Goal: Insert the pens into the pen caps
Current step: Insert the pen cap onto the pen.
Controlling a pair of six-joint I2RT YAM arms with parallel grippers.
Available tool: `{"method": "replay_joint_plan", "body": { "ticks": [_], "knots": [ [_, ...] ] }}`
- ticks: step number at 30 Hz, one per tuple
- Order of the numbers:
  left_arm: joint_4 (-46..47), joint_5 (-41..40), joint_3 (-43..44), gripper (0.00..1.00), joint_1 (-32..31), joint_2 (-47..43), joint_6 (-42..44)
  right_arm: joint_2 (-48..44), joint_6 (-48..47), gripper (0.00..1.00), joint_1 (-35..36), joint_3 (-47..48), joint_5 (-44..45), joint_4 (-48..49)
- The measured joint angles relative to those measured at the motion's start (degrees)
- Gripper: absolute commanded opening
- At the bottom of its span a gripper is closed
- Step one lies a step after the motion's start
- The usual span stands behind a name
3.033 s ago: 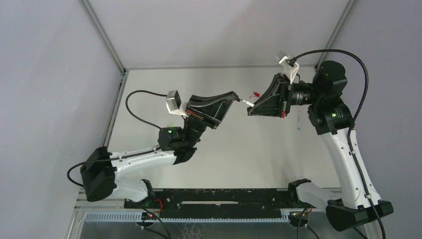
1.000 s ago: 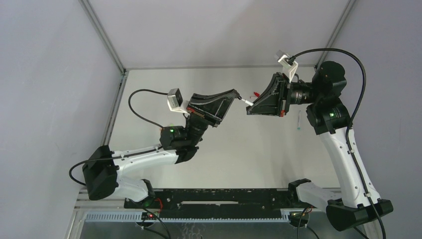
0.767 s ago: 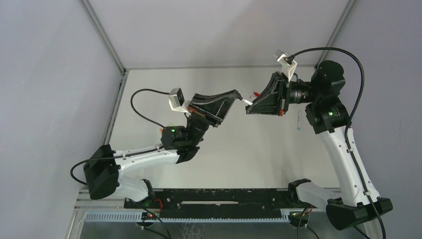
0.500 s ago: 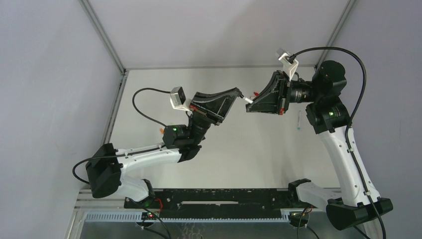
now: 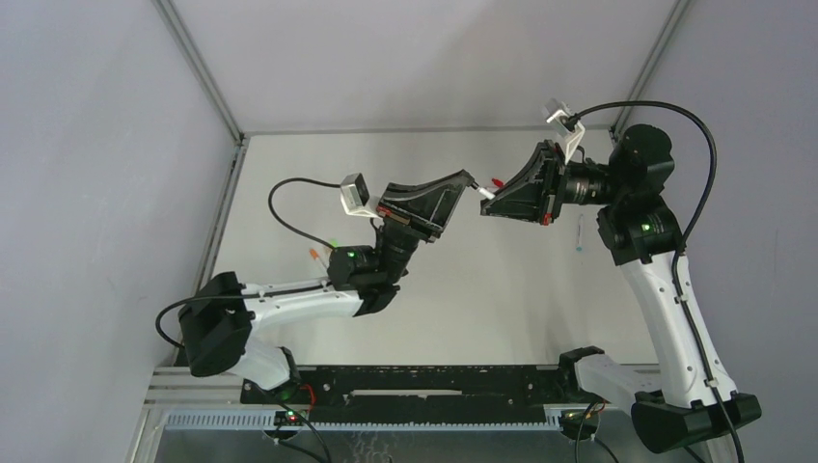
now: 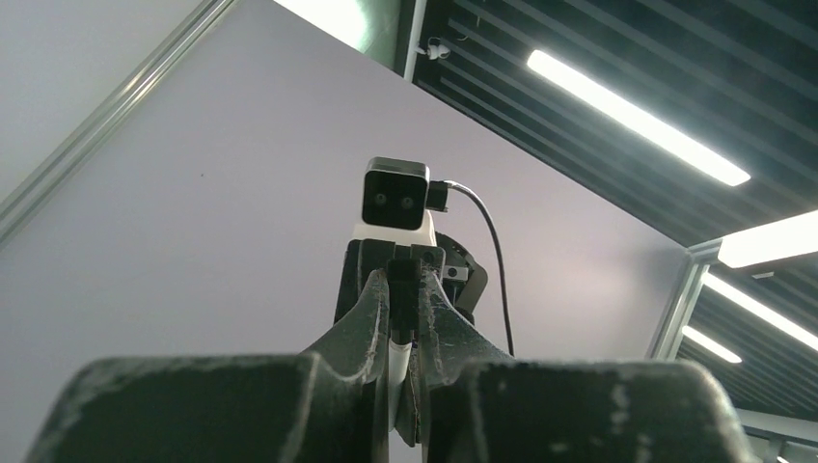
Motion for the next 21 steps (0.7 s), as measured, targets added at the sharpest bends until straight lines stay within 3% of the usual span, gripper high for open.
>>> {"method": "replay_joint_plan", "body": {
  "ticks": [21],
  "knots": [
    [0.7, -1.51, -1.33, 0.0, -1.11, 3.3, 1.53, -5.79, -12.22, 0.0, -3.39, -9.05, 1.7, -1.25]
  ]
}}
